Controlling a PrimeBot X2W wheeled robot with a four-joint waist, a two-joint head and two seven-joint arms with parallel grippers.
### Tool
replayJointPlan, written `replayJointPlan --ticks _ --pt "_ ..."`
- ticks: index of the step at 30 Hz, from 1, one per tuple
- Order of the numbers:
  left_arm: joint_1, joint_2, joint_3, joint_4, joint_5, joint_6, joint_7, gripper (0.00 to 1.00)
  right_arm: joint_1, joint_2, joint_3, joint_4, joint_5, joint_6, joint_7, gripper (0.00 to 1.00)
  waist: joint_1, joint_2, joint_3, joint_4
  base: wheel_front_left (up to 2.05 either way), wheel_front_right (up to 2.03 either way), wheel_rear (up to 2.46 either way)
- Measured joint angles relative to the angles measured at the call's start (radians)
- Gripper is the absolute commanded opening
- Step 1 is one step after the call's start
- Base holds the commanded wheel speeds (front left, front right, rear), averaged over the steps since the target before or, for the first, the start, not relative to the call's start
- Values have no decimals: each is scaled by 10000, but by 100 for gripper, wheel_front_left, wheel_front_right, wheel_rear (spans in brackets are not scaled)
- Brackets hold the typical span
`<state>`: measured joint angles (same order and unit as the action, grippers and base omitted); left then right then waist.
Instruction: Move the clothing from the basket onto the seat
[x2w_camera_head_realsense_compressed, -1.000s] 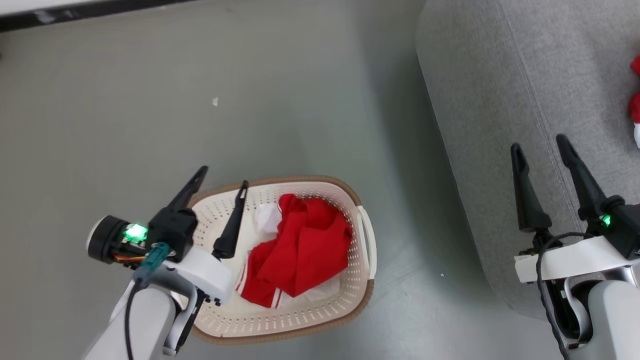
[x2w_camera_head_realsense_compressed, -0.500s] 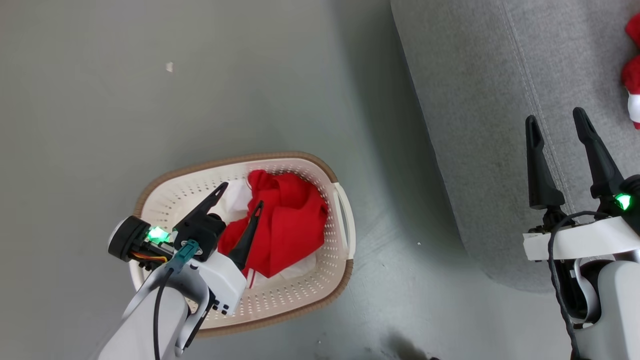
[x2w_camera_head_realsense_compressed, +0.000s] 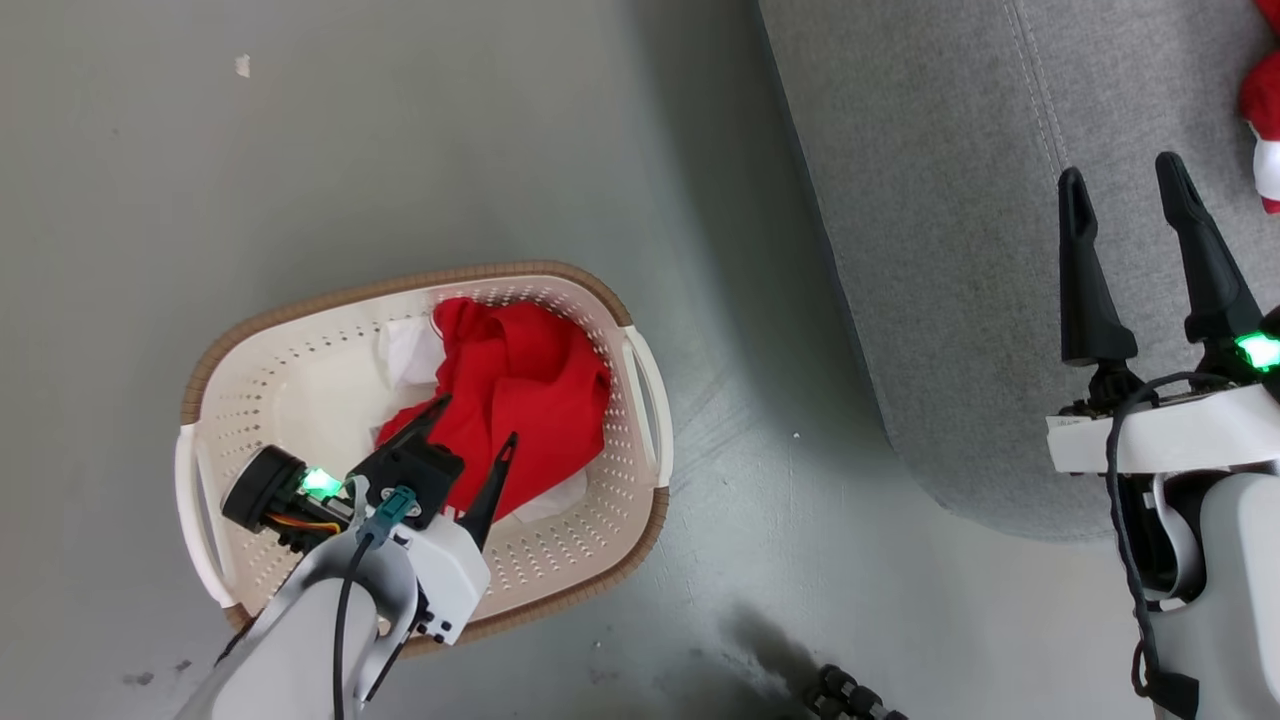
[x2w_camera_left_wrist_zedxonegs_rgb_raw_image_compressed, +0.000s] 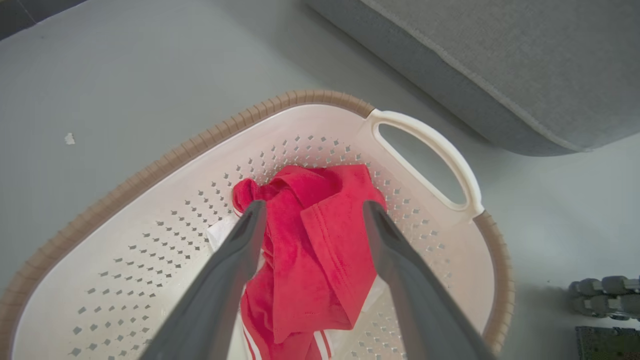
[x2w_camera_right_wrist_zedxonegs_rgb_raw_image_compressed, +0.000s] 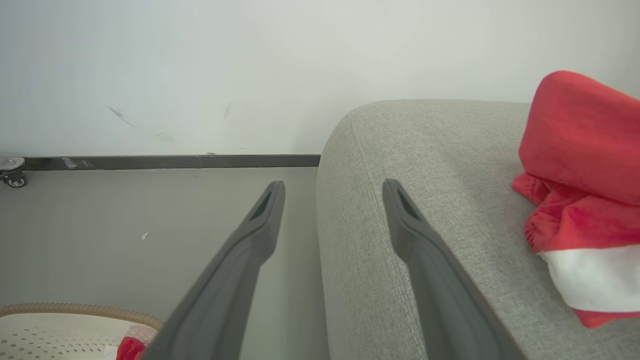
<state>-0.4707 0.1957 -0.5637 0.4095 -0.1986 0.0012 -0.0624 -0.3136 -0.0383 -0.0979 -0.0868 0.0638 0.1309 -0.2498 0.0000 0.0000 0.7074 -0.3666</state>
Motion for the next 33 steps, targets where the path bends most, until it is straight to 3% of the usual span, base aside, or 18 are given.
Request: replayJointPlan --ticks 16,33 --pt "-994 293 -13 1674 510 -6 105 100 -456 6 -23 -232 458 0 -12 100 0 0 1023 -548 0 0 0" --pt "-2110 245 -405 2846 955 -52 174 100 -845 12 2 -291 725 0 -13 100 0 0 1735 -869 0 0 0"
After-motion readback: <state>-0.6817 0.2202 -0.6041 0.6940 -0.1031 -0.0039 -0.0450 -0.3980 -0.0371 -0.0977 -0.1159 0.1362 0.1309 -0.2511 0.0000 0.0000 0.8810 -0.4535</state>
